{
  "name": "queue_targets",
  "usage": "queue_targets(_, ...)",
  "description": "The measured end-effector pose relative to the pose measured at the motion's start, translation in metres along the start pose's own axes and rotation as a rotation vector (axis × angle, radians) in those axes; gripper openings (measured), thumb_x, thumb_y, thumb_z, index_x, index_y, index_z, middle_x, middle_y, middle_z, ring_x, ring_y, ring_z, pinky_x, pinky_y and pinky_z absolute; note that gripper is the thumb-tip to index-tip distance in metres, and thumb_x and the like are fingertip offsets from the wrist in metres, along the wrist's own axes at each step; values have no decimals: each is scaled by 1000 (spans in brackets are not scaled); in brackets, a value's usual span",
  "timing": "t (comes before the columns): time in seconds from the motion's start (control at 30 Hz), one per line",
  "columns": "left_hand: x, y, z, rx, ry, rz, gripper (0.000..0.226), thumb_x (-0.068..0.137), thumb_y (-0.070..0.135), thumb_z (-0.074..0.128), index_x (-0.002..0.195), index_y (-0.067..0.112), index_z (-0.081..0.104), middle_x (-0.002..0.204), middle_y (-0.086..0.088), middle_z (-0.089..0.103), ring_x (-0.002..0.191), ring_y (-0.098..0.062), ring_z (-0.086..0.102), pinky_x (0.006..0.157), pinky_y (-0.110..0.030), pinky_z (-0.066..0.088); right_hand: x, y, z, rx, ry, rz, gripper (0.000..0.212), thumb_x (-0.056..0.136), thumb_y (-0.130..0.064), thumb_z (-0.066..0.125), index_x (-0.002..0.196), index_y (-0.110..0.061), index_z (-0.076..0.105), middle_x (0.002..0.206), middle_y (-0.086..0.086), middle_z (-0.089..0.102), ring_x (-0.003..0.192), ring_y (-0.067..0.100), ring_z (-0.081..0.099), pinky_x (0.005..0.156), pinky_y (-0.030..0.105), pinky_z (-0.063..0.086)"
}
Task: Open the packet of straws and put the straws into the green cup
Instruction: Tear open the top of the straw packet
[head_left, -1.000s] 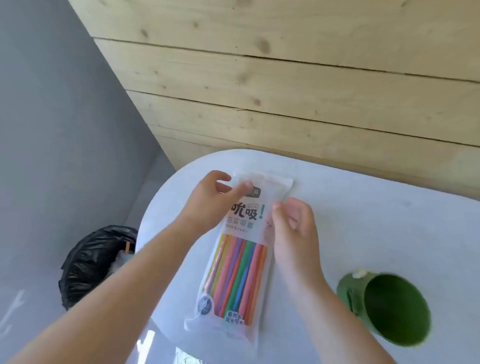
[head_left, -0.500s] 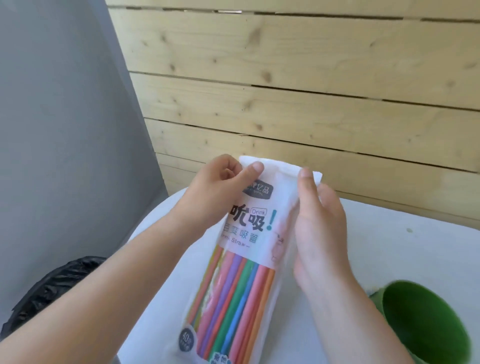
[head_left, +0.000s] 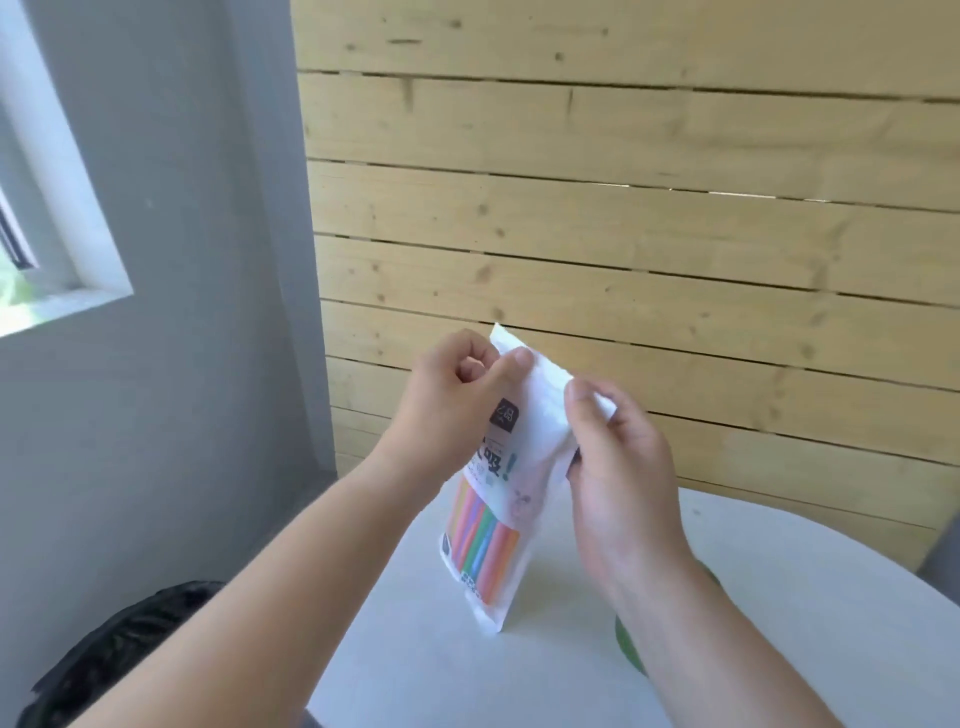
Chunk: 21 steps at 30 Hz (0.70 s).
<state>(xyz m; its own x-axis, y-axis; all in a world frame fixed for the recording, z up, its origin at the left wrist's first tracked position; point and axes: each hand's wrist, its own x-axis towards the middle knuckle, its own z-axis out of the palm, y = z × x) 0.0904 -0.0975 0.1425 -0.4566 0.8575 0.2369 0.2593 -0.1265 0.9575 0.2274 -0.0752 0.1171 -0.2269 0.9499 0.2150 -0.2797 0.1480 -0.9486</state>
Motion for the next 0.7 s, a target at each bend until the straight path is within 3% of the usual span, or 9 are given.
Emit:
queue_targets(0.07, -17, 0, 3, -83, -88, -58, 32, 98, 39, 73, 87, 14, 56, 80, -8, 54, 66, -16, 54, 63, -24, 47, -11, -5, -8, 18, -47, 32, 27, 88, -40, 59, 93, -18, 74, 102, 13, 75, 105, 36, 68, 95, 51, 51)
queue_targets(0.2, -45, 5, 2, -226, -155, -133, 42, 81, 48, 78, 89, 12, 57, 85, -8, 56, 79, -22, 53, 80, -38, 46, -29, -23, -21, -18, -183, 51, 49, 98, -41, 48, 106, 1, 72, 105, 15, 77, 110, 30, 70, 100, 48, 49)
queue_targets(0.37, -68, 13, -3, -258, -252, -169, 49, 75, 55, 82, 83, 12, 60, 88, -14, 63, 81, -24, 58, 82, -36, 46, -45, -31, -29, -134, -221, 52, 45, 82, -44, 69, 96, -2, 69, 102, 20, 76, 104, 35, 71, 97, 48, 52)
queue_targets(0.47, -75, 12, -6, -256, -271, -192, 44, 71, 53, 83, 72, 17, 58, 88, -13, 61, 79, -23, 58, 81, -33, 49, -51, -32, -33, -134, -244, 41, 35, 81, -42, 70, 86, -7, 69, 100, 13, 78, 100, 30, 72, 92, 43, 51)
queue_targets(0.6, -80, 11, -7, -271, -291, -186, 36, 78, 46, 80, 70, 16, 60, 89, -13, 60, 80, -23, 56, 78, -29, 50, -56, -31, -36, -112, -254, 46, 37, 81, -38, 69, 89, -3, 68, 101, 17, 77, 103, 34, 71, 99, 49, 51)
queue_targets(0.7, -82, 13, -5, -263, -298, -176, 34, 79, 44, 78, 68, 17, 60, 87, -13, 60, 79, -23, 56, 80, -32, 49, -58, -32, -38, -97, -256, 49, 33, 81, -35, 67, 86, -3, 68, 97, 16, 77, 94, 28, 72, 89, 42, 52)
